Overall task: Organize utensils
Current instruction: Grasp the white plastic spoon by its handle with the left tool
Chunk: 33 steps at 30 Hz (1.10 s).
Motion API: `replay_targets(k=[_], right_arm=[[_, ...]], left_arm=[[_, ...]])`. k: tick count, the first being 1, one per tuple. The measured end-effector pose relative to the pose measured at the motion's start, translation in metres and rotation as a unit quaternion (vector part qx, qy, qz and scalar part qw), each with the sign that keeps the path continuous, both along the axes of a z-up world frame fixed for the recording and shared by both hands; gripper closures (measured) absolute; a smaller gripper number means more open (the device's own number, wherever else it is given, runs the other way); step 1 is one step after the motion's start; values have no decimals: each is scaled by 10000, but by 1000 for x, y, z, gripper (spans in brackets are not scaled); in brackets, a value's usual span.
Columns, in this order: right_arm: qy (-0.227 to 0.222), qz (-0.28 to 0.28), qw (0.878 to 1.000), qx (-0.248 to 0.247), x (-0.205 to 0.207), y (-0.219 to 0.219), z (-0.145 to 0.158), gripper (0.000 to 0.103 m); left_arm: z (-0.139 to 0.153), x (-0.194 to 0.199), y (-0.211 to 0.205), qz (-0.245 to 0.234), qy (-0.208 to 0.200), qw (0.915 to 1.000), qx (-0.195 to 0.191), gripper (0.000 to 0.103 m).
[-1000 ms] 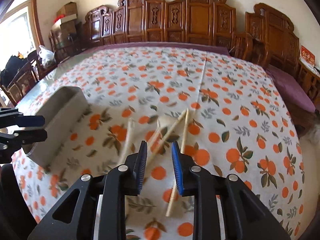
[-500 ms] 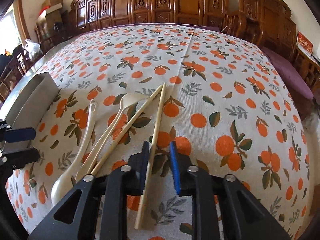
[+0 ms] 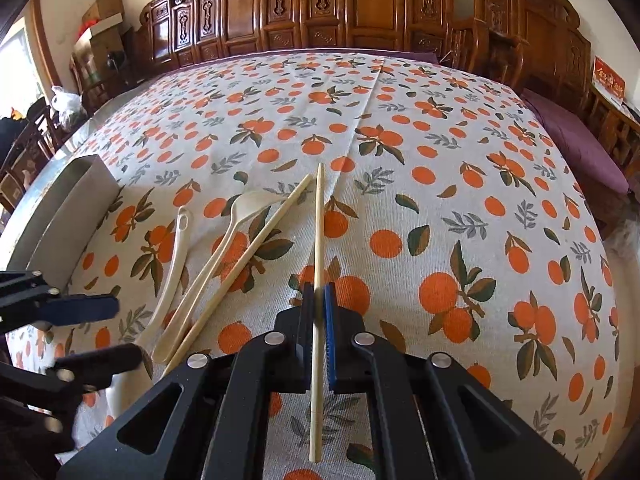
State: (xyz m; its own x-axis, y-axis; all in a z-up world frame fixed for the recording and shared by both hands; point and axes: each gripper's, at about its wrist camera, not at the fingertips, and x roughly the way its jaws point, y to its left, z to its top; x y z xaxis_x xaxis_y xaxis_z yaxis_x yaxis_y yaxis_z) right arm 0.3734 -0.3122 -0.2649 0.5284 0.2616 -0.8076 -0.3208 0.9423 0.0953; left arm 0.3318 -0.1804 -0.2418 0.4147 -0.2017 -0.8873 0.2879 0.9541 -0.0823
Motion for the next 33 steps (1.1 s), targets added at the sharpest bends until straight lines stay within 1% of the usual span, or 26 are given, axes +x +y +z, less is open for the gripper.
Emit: replay_targets(k=[7, 11, 15, 20, 24, 27, 29, 33], right_arm=[[-55, -15, 9999, 95, -1, 0, 5, 97], [-99, 43, 9999, 134, -2, 4, 9, 97], [-117, 118, 9998, 128, -4, 9, 11, 97], [-143, 168, 9997, 125, -5, 12, 12, 97], [-156, 208, 9996, 99, -6, 15, 14, 97], [-203, 232, 9995, 113, -7, 17, 16, 97], [-239, 266, 9993, 139, -8, 18, 18, 97], [-275, 329, 9990, 122, -10, 22, 20, 97]], left_arm=[[-5, 2, 3, 42, 215, 9997, 50, 65], [-9, -1, 7, 17, 258, 9994, 223, 84], [-11, -4, 14, -24, 224, 9990, 373, 85], [-10, -7, 18, -12, 318, 9986, 418, 85], [-11, -11, 19, -48, 300, 9983, 496, 85], [-10, -11, 21, -11, 324, 9986, 408, 91], [-8, -13, 21, -36, 258, 9986, 453, 97], [-2, -19, 19, -138, 54, 9982, 589, 99]])
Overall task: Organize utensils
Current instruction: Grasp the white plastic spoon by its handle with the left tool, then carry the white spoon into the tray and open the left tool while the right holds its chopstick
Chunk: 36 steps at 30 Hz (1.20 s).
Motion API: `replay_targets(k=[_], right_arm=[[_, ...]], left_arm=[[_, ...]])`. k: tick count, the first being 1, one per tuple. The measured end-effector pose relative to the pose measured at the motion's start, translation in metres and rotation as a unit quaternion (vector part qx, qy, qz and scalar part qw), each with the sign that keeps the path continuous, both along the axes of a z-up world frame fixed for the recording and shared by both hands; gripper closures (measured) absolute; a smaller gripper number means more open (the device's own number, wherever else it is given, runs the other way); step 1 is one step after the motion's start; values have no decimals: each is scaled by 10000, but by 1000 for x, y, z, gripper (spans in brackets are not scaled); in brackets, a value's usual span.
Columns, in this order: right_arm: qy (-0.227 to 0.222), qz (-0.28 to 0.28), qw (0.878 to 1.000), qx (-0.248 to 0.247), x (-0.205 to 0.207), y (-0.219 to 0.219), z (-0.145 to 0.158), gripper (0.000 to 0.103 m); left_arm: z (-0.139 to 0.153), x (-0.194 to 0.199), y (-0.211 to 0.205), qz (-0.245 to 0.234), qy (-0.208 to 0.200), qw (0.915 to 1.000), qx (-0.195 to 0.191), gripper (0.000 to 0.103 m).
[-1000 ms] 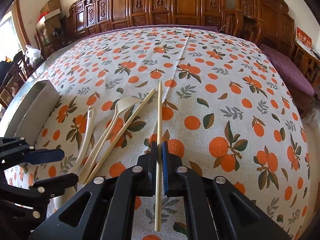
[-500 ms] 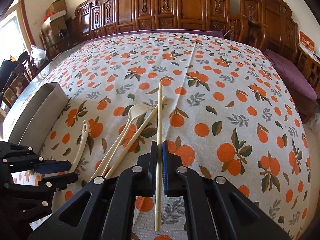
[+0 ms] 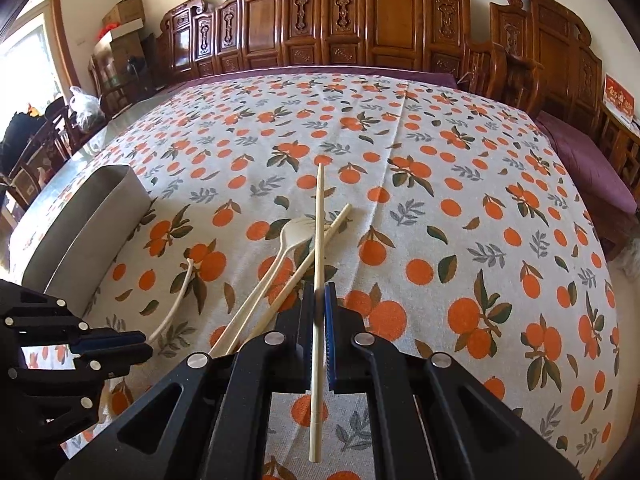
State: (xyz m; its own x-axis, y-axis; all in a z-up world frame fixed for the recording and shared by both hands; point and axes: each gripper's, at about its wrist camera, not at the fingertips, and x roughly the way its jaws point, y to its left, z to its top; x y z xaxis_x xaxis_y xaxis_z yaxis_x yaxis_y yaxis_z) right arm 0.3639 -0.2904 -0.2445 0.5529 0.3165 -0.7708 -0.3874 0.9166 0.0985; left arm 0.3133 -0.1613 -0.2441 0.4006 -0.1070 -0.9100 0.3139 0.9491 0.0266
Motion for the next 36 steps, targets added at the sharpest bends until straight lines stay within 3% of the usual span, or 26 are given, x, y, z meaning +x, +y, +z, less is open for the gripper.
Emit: replay_targets(k=[14, 36], right_arm=[[-52, 159, 9998, 54, -7, 16, 7, 97], [-223, 733, 9971, 25, -40, 71, 19, 97]], left_arm=[[31, -13, 23, 79, -391, 9992, -76, 100], [73, -31, 104, 544, -928, 9939, -232, 100]])
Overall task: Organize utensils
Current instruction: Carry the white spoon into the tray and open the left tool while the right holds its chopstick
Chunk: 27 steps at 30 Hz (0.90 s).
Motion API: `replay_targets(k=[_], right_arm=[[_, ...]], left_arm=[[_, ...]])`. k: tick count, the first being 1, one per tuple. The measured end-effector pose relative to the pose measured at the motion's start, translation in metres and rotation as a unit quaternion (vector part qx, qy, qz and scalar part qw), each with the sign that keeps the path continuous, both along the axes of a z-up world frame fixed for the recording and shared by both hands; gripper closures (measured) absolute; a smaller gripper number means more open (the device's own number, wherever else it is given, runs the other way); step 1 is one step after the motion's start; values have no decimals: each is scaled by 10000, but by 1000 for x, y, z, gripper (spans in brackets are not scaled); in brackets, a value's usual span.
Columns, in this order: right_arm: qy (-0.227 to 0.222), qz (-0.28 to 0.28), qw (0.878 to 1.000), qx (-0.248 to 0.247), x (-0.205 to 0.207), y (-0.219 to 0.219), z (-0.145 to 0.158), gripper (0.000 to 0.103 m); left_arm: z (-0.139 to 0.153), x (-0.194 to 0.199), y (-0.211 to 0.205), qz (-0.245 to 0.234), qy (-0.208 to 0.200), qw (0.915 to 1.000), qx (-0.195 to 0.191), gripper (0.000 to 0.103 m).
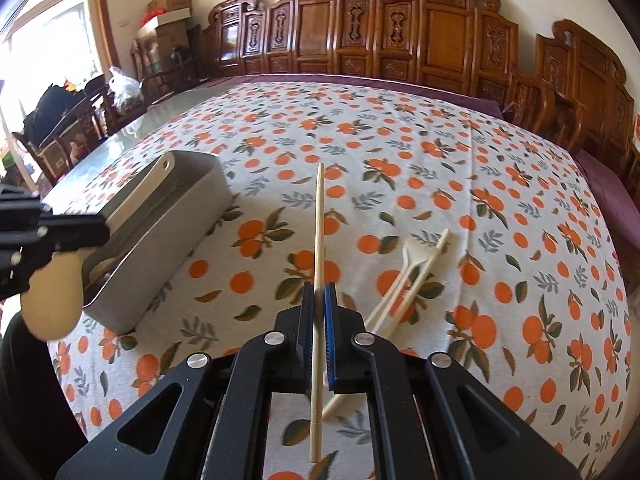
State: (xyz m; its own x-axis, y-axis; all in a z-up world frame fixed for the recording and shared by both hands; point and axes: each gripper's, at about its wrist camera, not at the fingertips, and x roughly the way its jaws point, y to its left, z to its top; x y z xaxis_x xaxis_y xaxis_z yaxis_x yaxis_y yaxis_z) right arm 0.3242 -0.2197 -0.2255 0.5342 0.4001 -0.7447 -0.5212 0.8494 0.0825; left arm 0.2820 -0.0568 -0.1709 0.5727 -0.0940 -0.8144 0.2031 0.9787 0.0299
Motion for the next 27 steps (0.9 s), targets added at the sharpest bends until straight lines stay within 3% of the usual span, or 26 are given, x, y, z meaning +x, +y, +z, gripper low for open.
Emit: replay_targets(k=[11, 18, 27], right_arm=[[59, 14, 10000, -21, -2, 7, -5, 97], [32, 116, 9999, -19, -3, 15, -4, 97], [-36, 227, 9997, 59, -6, 21, 3, 97]], left_arm=[[1, 12, 46, 305, -66, 9995, 95, 100], [-22, 32, 68, 513, 125, 9975, 479, 100], [-47, 40, 77, 625, 375, 9958, 557, 100]])
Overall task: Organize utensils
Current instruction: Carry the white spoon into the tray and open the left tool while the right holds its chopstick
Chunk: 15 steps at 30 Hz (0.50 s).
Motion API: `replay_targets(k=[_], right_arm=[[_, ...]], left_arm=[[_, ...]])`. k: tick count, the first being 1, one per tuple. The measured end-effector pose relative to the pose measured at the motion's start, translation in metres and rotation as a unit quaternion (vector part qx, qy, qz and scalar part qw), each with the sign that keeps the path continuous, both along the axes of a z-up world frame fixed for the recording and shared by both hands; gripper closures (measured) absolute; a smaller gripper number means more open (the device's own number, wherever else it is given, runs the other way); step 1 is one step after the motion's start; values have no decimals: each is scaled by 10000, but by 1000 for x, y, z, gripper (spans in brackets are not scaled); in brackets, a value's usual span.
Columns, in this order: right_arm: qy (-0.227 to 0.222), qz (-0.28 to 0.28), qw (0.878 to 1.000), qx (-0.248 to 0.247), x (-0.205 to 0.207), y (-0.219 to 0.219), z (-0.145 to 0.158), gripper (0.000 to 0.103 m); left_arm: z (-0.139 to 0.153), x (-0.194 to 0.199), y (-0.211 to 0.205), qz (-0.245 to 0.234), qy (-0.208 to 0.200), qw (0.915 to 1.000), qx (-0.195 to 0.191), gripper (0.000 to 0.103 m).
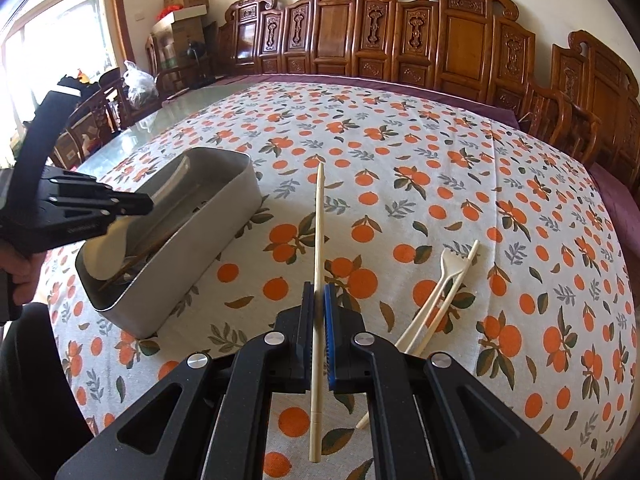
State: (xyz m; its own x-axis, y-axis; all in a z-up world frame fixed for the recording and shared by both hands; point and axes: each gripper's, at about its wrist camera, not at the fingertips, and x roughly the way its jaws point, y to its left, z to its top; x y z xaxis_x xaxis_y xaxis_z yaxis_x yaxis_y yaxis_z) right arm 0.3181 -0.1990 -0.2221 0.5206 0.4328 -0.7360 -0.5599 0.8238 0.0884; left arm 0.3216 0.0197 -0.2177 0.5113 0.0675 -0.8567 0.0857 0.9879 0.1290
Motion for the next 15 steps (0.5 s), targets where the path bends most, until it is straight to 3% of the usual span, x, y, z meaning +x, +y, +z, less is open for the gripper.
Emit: replay_targets(k=[13, 15], right_arm=[[-7, 32, 10000, 64, -2, 1, 4, 97], [0, 31, 10000, 75, -2, 1, 4, 97]], left_arm=[[-9, 4, -1, 64, 185, 9998, -77, 99], [-8, 2, -1, 88, 188, 9997, -109, 95]])
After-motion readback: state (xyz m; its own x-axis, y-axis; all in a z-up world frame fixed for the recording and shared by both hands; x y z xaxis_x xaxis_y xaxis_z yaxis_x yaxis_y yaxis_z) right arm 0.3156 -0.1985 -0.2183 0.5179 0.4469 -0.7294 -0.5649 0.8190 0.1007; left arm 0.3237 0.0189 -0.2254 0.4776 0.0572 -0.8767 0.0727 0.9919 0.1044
